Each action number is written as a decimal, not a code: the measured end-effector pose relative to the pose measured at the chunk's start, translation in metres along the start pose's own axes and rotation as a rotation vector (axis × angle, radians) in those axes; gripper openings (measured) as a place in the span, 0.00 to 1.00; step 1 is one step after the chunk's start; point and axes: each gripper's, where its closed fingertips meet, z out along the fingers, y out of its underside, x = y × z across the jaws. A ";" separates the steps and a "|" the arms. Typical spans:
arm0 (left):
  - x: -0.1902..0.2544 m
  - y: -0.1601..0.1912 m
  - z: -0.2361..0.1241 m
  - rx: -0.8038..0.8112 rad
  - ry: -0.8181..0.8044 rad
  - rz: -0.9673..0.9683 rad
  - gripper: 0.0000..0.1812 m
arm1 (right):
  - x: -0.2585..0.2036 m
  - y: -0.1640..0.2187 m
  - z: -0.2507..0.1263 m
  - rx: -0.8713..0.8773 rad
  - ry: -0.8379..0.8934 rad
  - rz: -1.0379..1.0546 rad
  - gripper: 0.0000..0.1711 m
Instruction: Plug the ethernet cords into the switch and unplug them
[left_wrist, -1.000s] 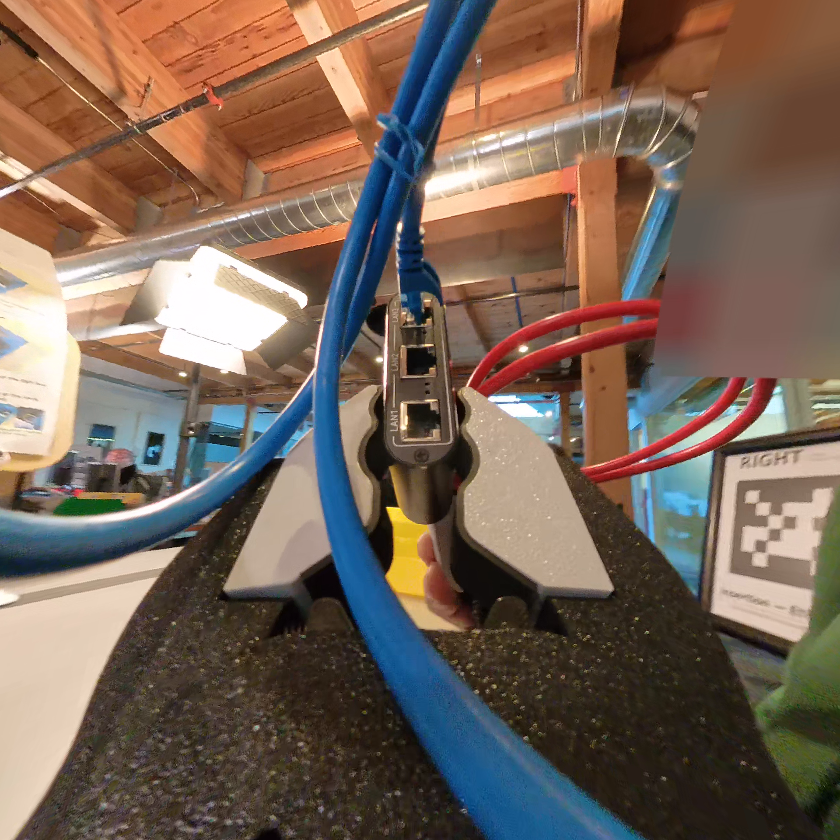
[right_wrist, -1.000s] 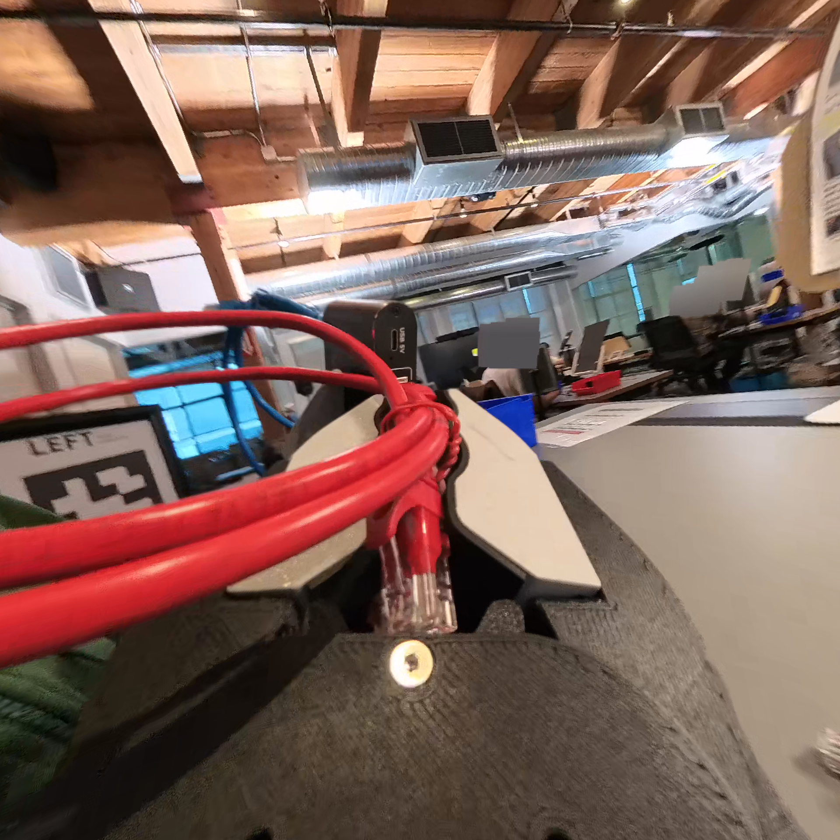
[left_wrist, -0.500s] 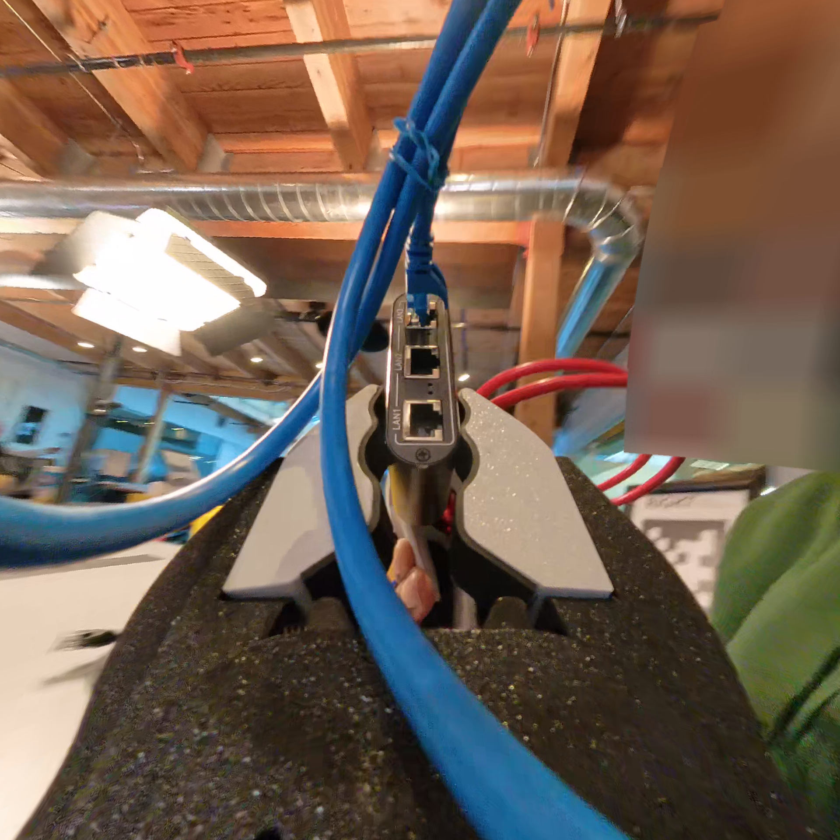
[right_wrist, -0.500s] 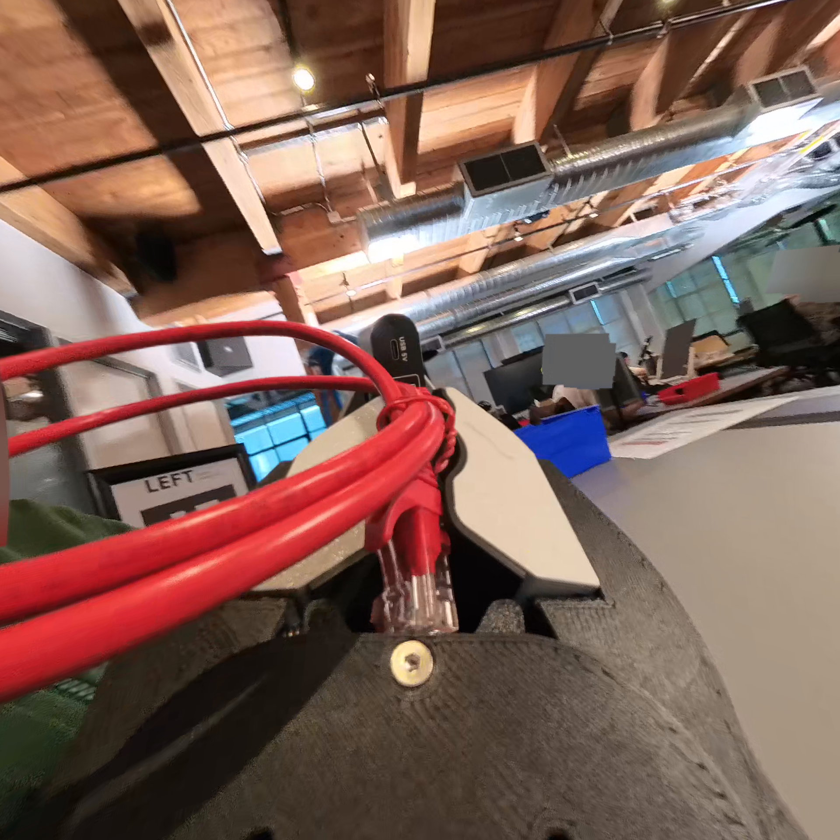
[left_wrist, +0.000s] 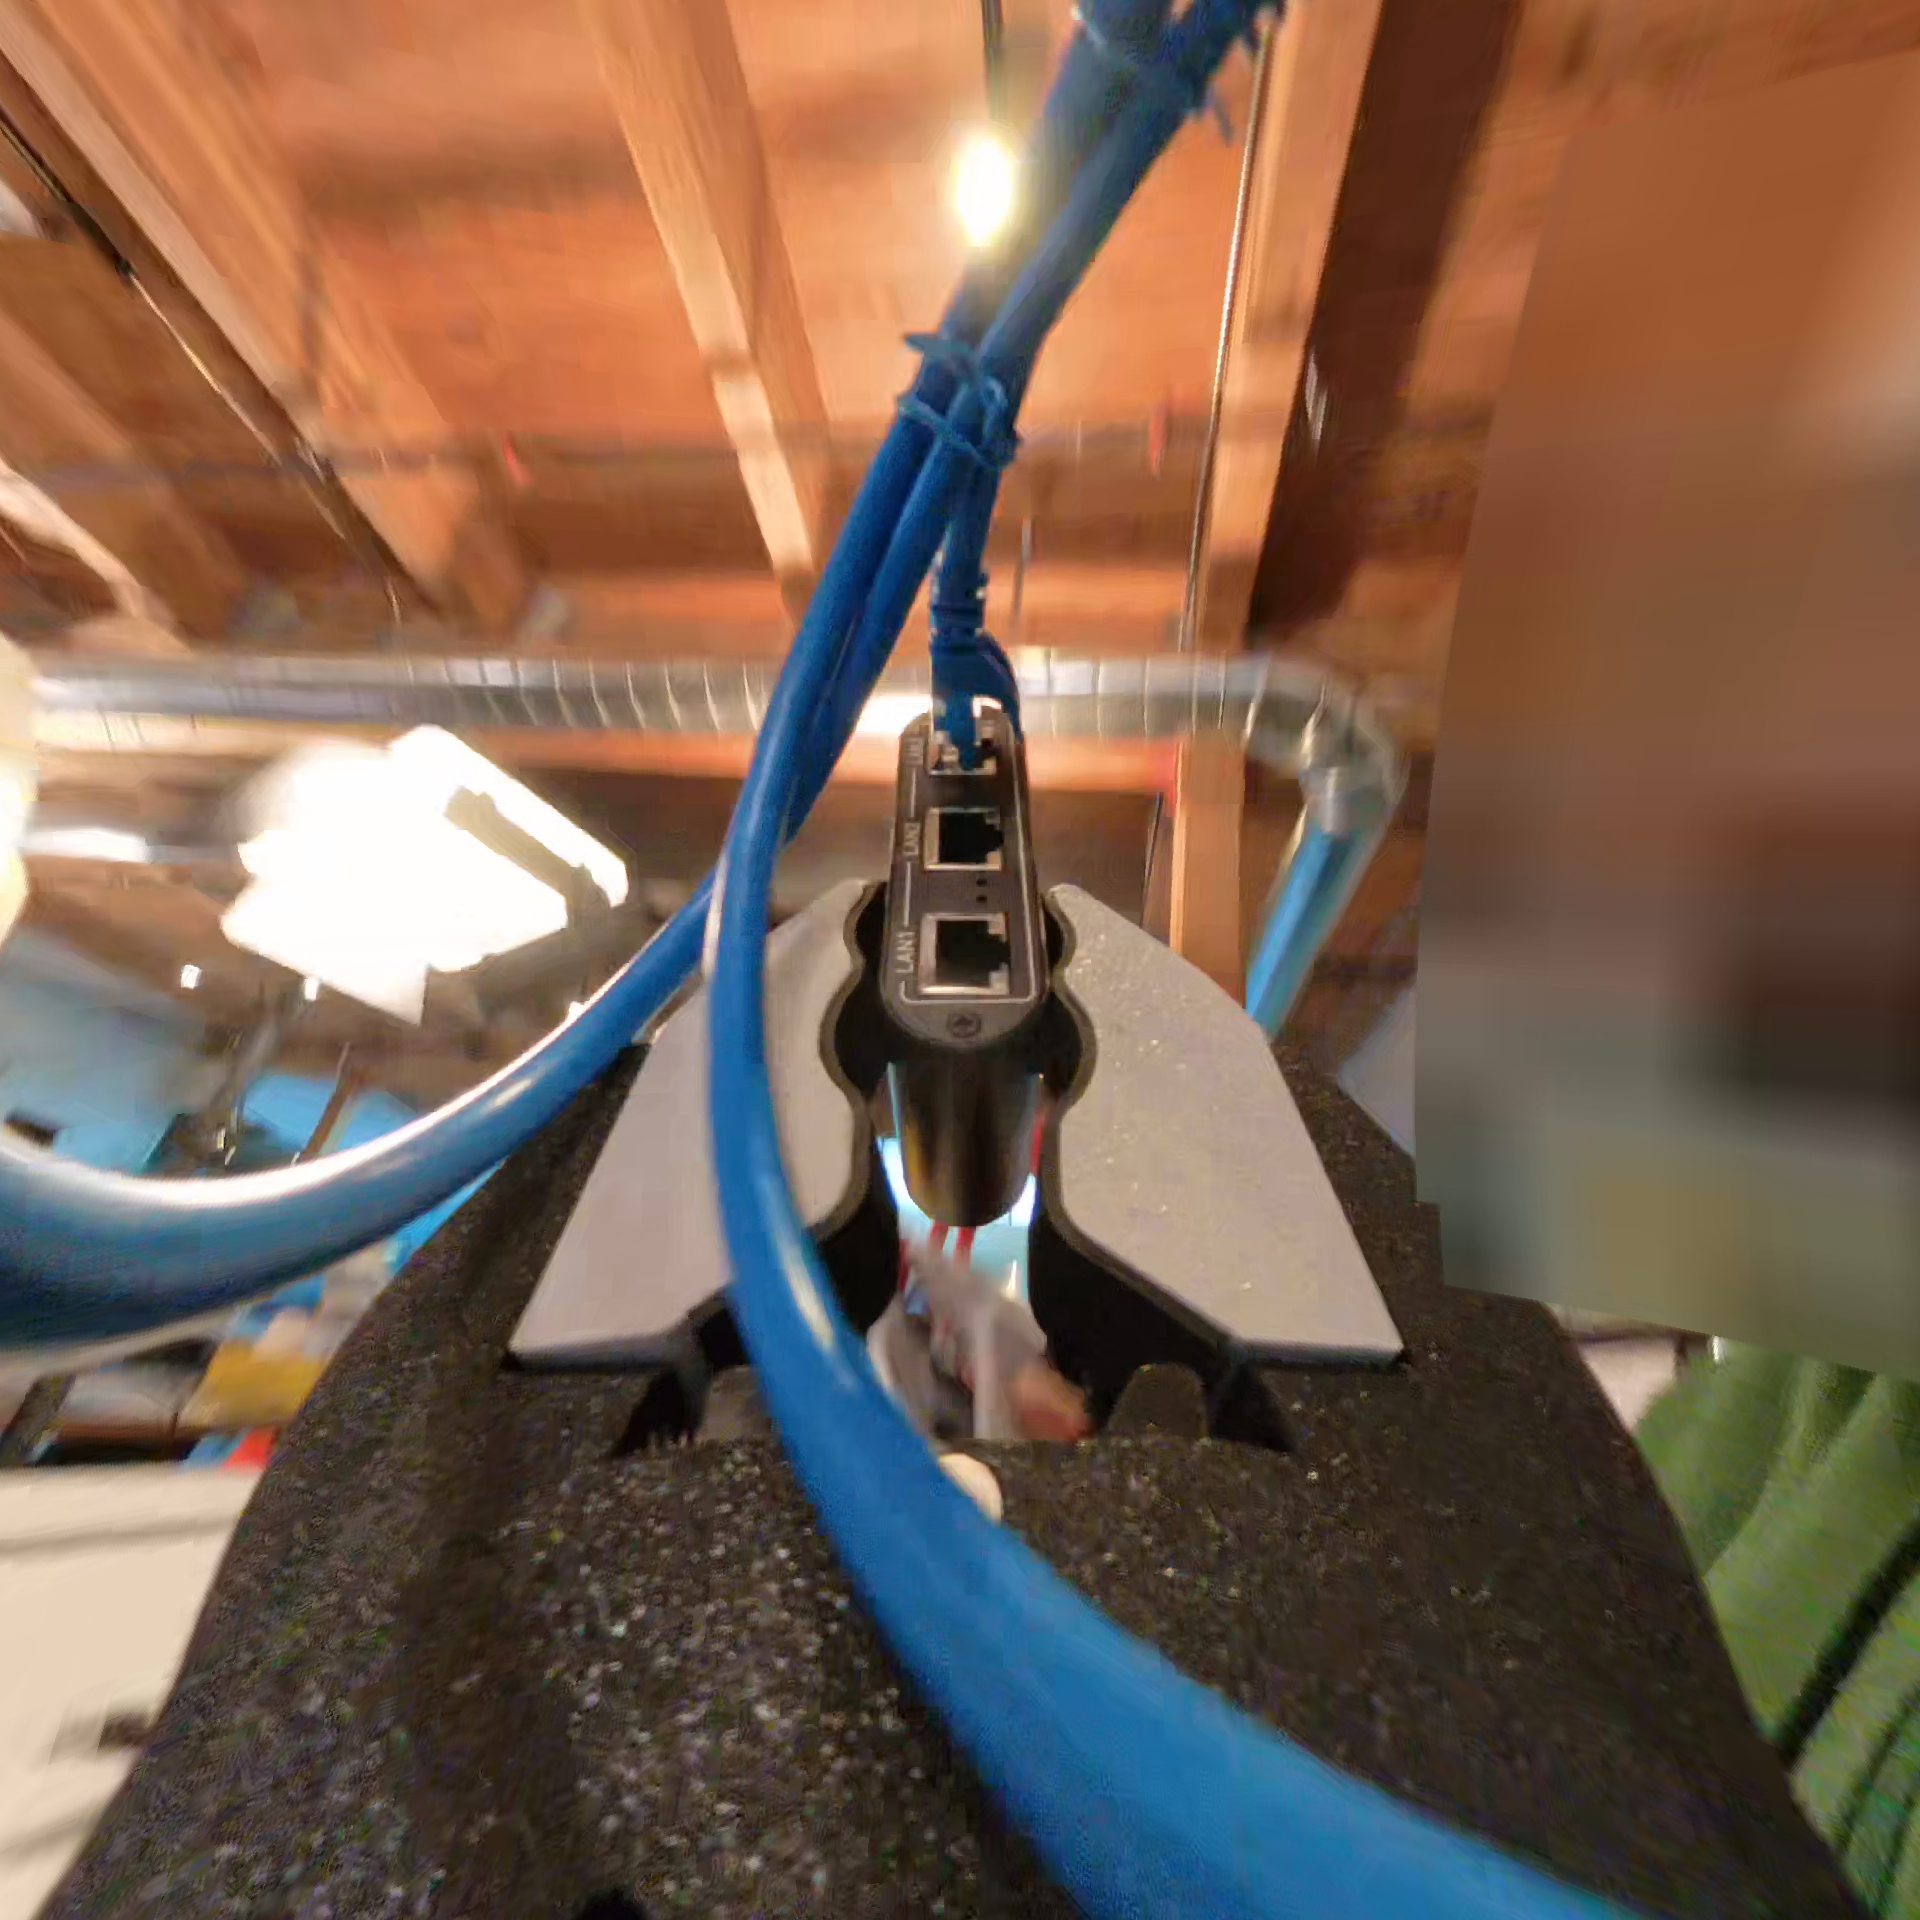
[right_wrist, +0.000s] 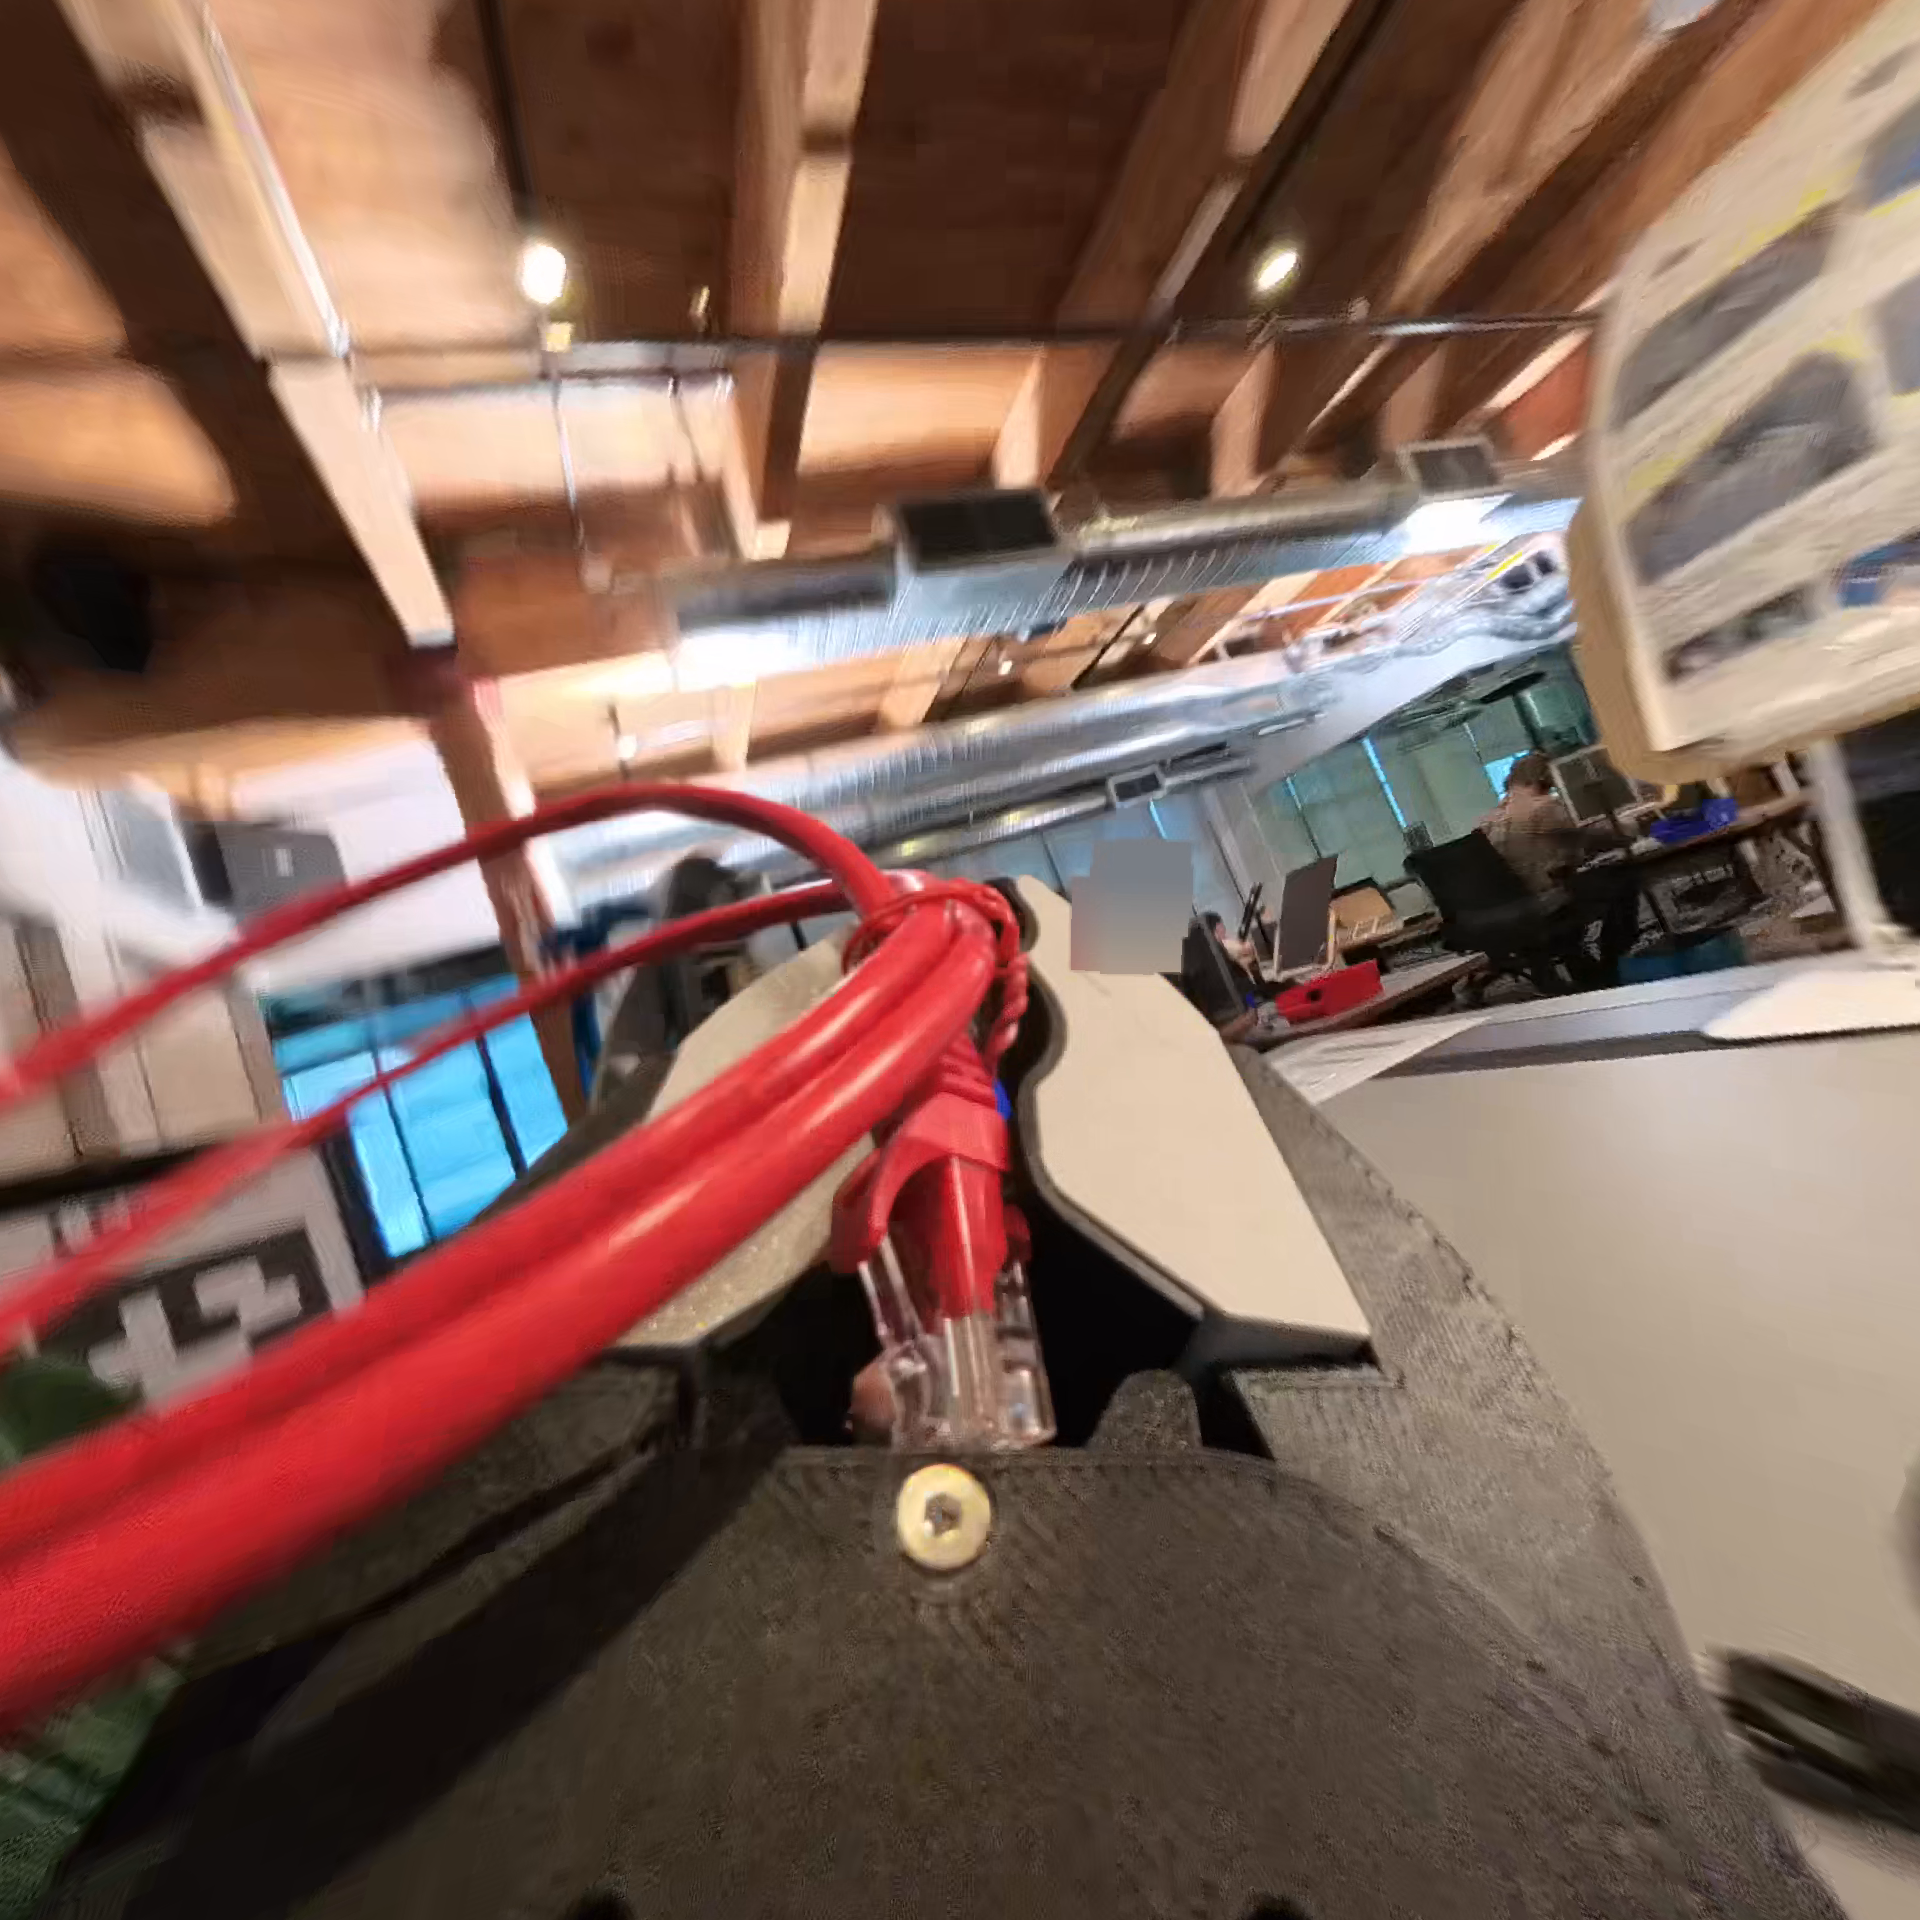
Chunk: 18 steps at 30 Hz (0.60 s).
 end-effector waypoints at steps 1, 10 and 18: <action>-0.010 -0.021 -0.004 0.034 -0.049 -0.004 0.15 | 0.021 -0.017 -0.011 0.055 0.032 0.057 0.09; -0.068 0.024 -0.017 -0.333 -0.303 -0.038 0.15 | 0.050 0.054 -0.004 -0.498 0.134 -0.135 0.11; -0.091 0.086 -0.047 -0.815 -0.384 0.040 0.15 | 0.118 0.082 -0.049 -1.036 0.393 -0.411 0.11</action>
